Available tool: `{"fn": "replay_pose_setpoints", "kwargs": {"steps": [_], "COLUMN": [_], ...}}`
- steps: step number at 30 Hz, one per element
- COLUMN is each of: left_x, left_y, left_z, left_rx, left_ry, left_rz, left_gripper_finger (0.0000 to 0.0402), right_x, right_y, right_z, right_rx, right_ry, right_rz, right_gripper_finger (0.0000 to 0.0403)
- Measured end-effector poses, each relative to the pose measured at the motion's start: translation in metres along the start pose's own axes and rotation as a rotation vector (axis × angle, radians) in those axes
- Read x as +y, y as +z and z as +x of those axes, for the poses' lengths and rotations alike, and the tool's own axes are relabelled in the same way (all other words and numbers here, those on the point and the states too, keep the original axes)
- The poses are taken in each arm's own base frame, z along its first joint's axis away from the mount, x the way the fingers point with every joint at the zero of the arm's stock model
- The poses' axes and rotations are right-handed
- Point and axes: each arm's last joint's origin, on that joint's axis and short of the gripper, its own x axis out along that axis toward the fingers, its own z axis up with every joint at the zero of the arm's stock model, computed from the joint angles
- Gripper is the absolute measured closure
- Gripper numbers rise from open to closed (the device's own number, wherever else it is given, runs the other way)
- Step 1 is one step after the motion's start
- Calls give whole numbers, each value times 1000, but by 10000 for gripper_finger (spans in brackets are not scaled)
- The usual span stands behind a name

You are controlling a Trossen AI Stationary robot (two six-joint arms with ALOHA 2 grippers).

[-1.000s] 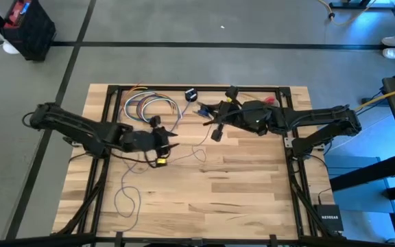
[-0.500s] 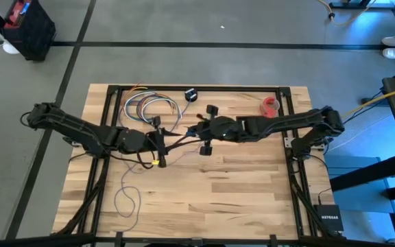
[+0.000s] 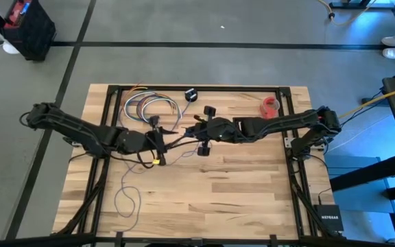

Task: Coil cords
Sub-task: Coil the blue wire onto the spool

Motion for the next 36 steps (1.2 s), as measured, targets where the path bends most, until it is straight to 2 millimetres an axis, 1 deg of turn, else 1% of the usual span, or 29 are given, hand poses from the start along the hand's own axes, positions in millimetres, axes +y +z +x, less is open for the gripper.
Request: {"fn": "replay_pose_setpoints", "kwargs": {"steps": [3, 7, 11, 15, 18, 22, 26, 28, 29, 32, 34, 36], "left_x": [4, 1, 1, -4, -5, -4, -3, -3, -3, -3, -4, -5], "left_y": [3, 4, 4, 8, 9, 8, 7, 5, 5, 4, 4, 2], "left_z": [-3, -3, -2, -2, -3, -1, 4, 4, 4, 4, 4, 5], "left_rx": [-17, -29, -36, -85, -105, -97, -83, -74, -67, -58, -58, -44], "left_ry": [16, -57, -70, -204, -230, -219, -216, -211, -211, -211, -215, -218], "left_rz": [-36, -36, -48, -66, -78, -91, -90, -75, -65, -61, -59, -53], "left_gripper_finger": [268, 268, 268, 268, 272, 300, 352, 382, 389, 389, 388, 395], "right_x": [0, 0, 3, 7, 8, 8, 9, 9, 9, 7, 4, 0], "right_y": [1, 1, 2, 2, 2, 3, 3, 2, 2, 3, 5, 9], "right_z": [0, 1, 6, 12, 12, 12, 12, 12, 12, 7, -5, -19], "right_rx": [-7, -15, -45, -64, -63, -81, -82, -78, -77, -66, -56, -54], "right_ry": [-1, 1, 45, 85, 97, 115, 160, 161, 160, 143, 125, 92], "right_rz": [4, 7, 17, 18, 14, 20, 46, 50, 52, 51, 44, 43], "right_gripper_finger": [395, 395, 395, 395, 395, 395, 394, 387, 382, 359, 342, 326]}}
